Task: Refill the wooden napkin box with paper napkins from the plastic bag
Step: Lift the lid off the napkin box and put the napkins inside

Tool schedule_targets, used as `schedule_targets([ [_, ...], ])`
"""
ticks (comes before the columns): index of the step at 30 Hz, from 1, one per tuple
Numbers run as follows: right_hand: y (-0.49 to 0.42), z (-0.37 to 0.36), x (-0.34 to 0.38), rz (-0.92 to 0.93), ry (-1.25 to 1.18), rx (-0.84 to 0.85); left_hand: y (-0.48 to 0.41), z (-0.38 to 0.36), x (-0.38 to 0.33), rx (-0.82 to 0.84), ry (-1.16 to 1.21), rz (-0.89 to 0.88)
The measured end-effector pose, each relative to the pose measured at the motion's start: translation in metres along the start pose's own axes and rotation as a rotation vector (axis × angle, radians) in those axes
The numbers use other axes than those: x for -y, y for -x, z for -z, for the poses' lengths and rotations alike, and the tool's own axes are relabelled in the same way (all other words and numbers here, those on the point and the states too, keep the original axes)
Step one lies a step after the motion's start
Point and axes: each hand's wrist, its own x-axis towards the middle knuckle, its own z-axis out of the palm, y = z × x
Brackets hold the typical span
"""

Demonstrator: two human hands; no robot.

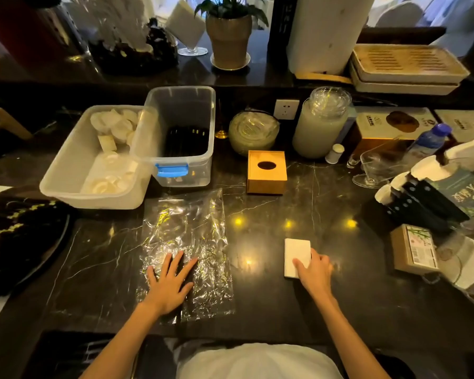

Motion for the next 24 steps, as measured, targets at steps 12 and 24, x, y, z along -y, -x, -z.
schedule_targets([
  [12,-0.027,0.021,0.011,-0.005,0.001,0.029,-0.034,0.047,-0.054,-0.277,0.185,0.046],
  [24,-0.191,0.041,0.187,0.149,-0.526,0.289,-0.250,0.183,-0.175,-0.114,1.155,0.008],
])
